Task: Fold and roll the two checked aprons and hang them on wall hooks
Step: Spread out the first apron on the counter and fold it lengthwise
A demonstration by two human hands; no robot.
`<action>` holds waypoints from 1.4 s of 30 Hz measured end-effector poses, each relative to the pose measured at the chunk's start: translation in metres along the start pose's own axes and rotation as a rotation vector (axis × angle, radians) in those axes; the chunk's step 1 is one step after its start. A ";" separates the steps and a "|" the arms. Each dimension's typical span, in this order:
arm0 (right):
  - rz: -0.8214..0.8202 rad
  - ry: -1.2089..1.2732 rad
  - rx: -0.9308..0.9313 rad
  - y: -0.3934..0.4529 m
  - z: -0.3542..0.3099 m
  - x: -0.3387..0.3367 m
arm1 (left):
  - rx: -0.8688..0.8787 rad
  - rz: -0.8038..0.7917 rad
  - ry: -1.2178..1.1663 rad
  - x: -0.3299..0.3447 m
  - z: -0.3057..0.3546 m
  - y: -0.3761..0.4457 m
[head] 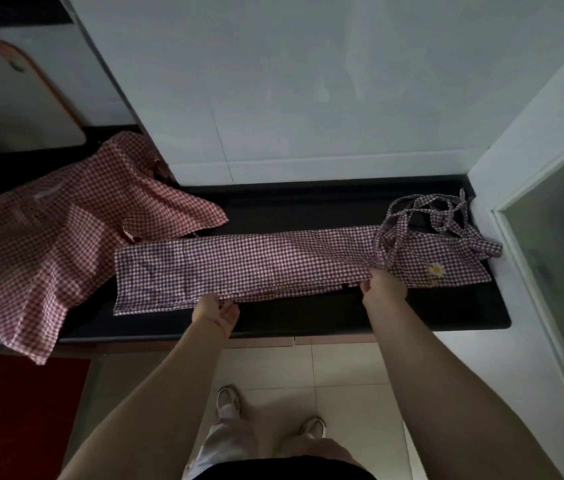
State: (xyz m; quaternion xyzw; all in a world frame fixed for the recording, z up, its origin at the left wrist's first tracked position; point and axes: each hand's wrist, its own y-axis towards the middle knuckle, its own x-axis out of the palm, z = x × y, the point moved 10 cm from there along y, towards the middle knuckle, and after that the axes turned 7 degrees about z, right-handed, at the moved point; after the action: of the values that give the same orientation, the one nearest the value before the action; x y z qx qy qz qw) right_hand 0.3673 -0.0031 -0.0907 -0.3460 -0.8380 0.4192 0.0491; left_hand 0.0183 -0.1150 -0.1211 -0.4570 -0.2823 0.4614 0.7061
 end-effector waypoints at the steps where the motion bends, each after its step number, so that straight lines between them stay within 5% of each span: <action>1: 0.005 0.037 -0.012 -0.006 0.001 0.002 | -0.025 -0.009 -0.021 -0.001 0.003 0.000; 6: 0.038 -0.061 0.024 -0.046 0.033 0.012 | -0.065 0.007 -0.171 -0.015 0.025 0.003; 15: -0.294 -0.154 0.362 -0.146 0.135 0.122 | -0.110 0.033 -0.021 -0.053 0.080 0.034; 24: -0.148 0.046 0.330 -0.151 0.146 0.131 | -0.135 -0.212 0.008 -0.052 0.101 0.030; 32: -0.144 -0.006 0.193 -0.127 0.126 0.125 | 0.187 0.095 0.364 -0.080 0.119 0.046; 42: -0.116 -0.338 0.087 -0.111 0.127 0.117 | 0.350 0.229 0.755 -0.083 0.131 0.037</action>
State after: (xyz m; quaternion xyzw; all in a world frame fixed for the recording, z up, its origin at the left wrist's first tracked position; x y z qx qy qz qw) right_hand 0.1719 -0.0611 -0.1154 -0.2192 -0.8340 0.5036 -0.0533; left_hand -0.1381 -0.1339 -0.0969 -0.4954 0.1310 0.3781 0.7710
